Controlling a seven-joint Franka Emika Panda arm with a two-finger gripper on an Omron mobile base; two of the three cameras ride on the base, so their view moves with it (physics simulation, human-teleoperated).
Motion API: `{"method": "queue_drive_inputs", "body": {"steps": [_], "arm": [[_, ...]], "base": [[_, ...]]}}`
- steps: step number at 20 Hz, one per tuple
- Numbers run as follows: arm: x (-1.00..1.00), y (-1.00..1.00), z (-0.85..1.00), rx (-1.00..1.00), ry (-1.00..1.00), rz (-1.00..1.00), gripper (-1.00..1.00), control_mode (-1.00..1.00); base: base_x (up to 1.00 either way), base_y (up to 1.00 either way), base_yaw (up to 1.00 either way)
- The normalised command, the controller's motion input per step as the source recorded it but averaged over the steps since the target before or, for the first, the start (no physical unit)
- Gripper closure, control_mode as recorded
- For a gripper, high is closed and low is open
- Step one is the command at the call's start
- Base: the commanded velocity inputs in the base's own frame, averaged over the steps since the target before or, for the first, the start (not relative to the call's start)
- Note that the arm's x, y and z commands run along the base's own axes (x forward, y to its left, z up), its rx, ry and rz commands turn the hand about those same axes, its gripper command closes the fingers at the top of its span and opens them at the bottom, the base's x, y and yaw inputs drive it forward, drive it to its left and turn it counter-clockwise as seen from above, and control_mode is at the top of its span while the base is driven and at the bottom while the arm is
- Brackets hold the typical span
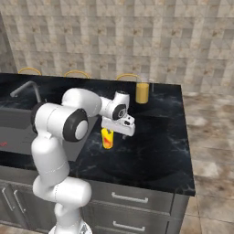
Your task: Place the pitcher and cup on the dining counter for serving.
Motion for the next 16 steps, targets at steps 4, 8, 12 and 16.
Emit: {"method": "queue_drive_inputs", "body": {"steps": [4,8,12,16], "arm": [[0.00,0.00,-0.53,0.00,0.02,0.00,-1.00,-1.00],[-0.04,0.03,-0.59,0.00,0.07,0.00,1.00,-1.00],[0.00,0.00,-0.02,0.00,0.03,0.00,1.00,-1.00],[0.00,0.00,0.00,0.00,0.00,0.00,1.00,-1.00]], "base": [[0.00,0.00,0.00],[0.00,0.00,0.00],[0.00,0.00,0.00],[0.00,0.00,0.00]]}}
